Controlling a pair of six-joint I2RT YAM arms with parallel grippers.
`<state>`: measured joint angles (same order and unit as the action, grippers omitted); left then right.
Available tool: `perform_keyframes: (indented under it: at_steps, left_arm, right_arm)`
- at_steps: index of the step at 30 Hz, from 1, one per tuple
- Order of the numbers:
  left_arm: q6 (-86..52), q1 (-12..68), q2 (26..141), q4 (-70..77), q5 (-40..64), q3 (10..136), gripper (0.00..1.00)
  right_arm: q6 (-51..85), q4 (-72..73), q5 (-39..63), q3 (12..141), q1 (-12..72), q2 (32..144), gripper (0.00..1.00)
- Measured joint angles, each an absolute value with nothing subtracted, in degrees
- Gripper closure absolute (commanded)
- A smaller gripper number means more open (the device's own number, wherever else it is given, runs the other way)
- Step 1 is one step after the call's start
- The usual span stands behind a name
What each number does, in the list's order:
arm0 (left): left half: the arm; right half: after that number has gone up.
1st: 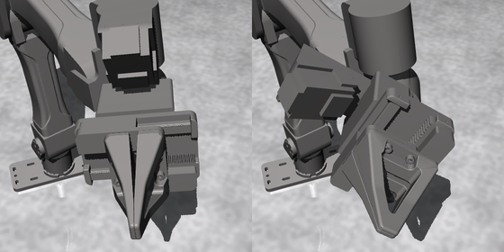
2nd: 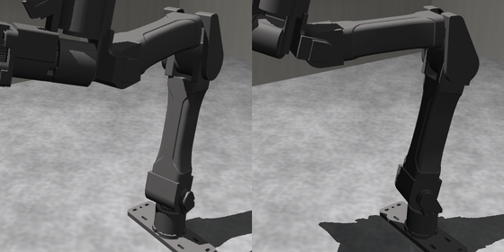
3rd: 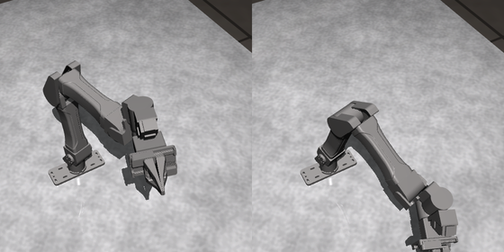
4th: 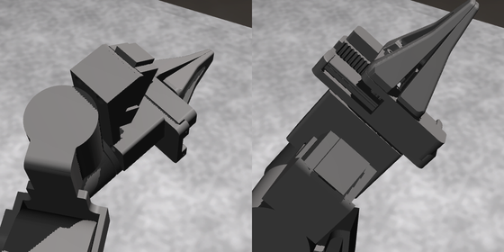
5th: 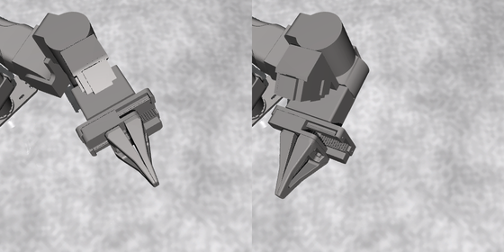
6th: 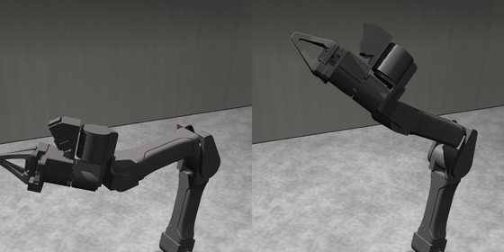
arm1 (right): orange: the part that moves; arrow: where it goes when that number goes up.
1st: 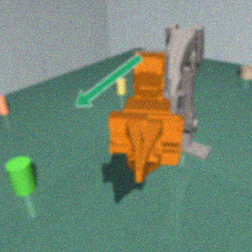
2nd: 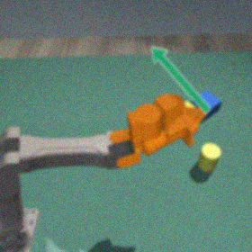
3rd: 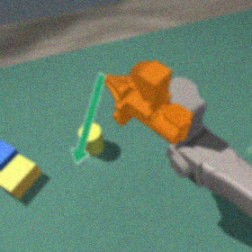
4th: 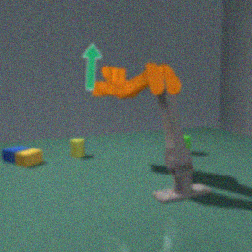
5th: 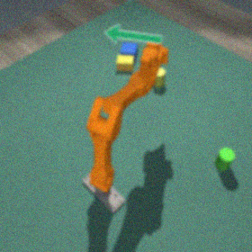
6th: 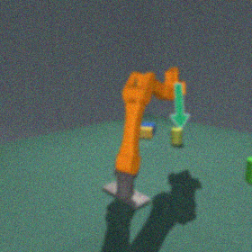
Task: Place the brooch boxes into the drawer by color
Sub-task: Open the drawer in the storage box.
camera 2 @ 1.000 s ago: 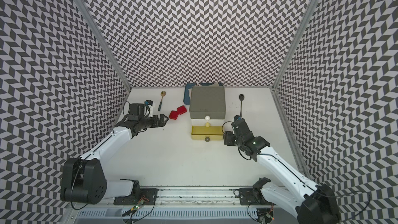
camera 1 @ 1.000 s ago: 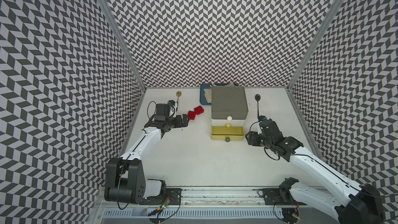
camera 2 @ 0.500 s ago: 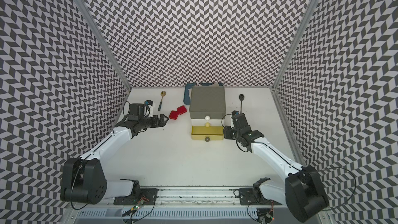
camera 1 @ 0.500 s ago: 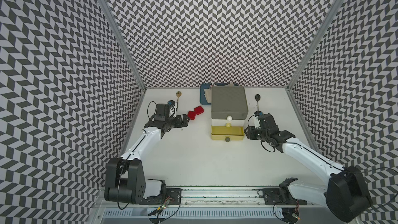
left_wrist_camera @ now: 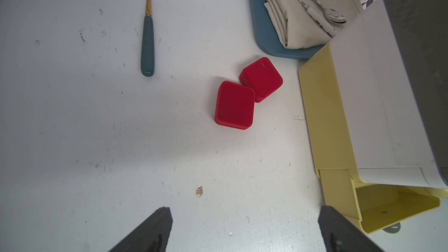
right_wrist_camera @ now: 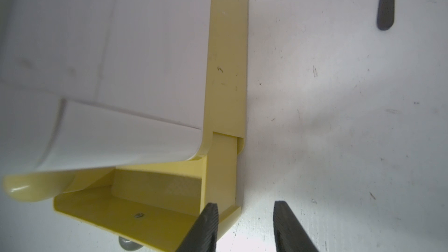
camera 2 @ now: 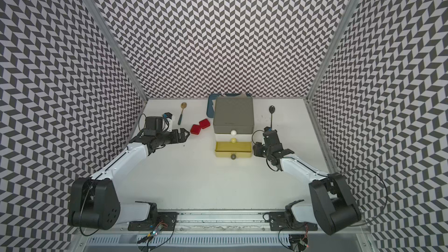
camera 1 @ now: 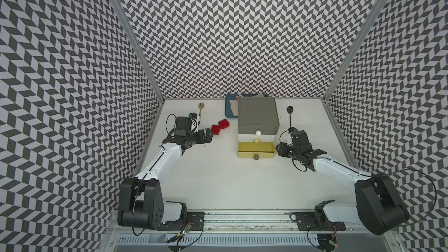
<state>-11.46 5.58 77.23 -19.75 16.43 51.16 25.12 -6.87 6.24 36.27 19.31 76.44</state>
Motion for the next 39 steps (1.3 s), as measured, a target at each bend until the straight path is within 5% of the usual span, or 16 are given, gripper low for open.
perform_keyframes:
  at_steps: [39]
  left_arm:
    - [-11.3, 5.6, 77.3, -19.8, 16.2, 51.2, 0.0]
  right_arm:
    - [25.5, -2.1, 17.9, 34.6, 19.7, 79.0, 0.59]
